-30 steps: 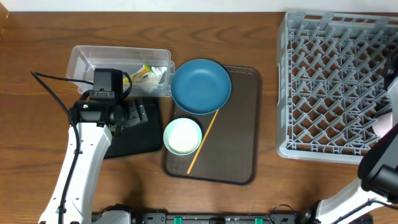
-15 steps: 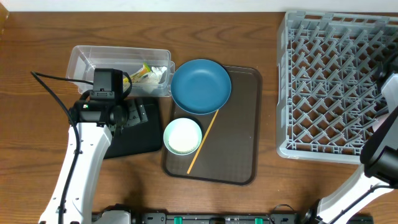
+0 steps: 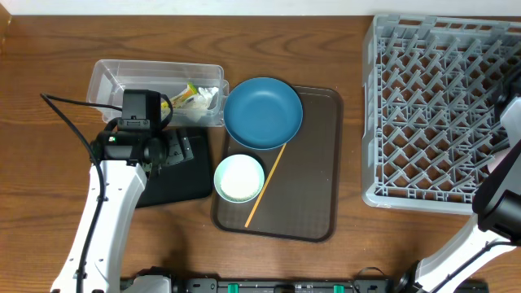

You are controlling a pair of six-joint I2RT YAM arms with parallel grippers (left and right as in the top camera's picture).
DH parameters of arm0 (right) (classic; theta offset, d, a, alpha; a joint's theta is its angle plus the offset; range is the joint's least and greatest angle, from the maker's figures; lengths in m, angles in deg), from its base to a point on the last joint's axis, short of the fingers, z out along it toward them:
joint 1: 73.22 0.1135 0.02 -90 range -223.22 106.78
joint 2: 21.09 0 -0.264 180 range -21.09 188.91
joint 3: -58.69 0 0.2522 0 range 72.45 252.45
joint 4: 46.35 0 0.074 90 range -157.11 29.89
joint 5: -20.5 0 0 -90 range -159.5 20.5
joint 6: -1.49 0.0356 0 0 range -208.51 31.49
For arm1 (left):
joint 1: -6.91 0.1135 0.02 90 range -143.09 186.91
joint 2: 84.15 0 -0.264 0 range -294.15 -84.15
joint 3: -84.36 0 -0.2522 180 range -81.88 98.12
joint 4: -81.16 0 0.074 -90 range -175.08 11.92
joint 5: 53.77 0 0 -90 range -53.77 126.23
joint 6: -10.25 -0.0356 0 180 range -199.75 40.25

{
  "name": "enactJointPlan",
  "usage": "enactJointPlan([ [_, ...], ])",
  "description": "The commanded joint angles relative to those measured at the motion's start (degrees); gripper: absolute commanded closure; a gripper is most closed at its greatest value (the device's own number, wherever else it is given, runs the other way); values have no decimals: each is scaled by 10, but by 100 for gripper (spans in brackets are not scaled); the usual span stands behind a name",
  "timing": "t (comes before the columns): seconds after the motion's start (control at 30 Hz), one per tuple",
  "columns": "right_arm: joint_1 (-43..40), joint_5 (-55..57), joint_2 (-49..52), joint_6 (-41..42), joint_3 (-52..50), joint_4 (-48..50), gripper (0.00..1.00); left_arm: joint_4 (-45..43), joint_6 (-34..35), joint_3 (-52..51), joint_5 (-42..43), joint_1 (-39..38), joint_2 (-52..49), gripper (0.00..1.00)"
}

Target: Sort waste into correct bins and load items into the dishwasher rack

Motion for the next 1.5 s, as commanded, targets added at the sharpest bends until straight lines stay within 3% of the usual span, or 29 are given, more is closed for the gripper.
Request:
enactJointPlan([
  [0.0,-2,-3,17,5,10,-9,99,2,-2,1,-7,3,8,8],
  [0.07,0,-4,18,17,9,-23,95,2,-2,1,-7,3,8,8],
  [0.4,35,-3,13,42,9,-52,49,2,-2,1,-7,3,8,8],
  [0.7,69,-35,-37,43,9,-90,39,2,-2,1,-7,3,8,8],
  [0.87,71,-146,-99,71,10,-147,31,2,-2,1,-7,3,8,8],
  [0.97,73,-270,-142,86,10,-203,27,2,-2,1,-7,3,8,8],
  [1.13,87,-552,-198,105,10,-309,44,2,-2,1,-7,3,8,8],
  [1.37,128,-699,-204,210,7,-467,98,2,-2,1,-7,3,8,8],
  [1.47,155,-719,-200,209,3,-527,99,2,-2,1,-7,3,8,8],
])
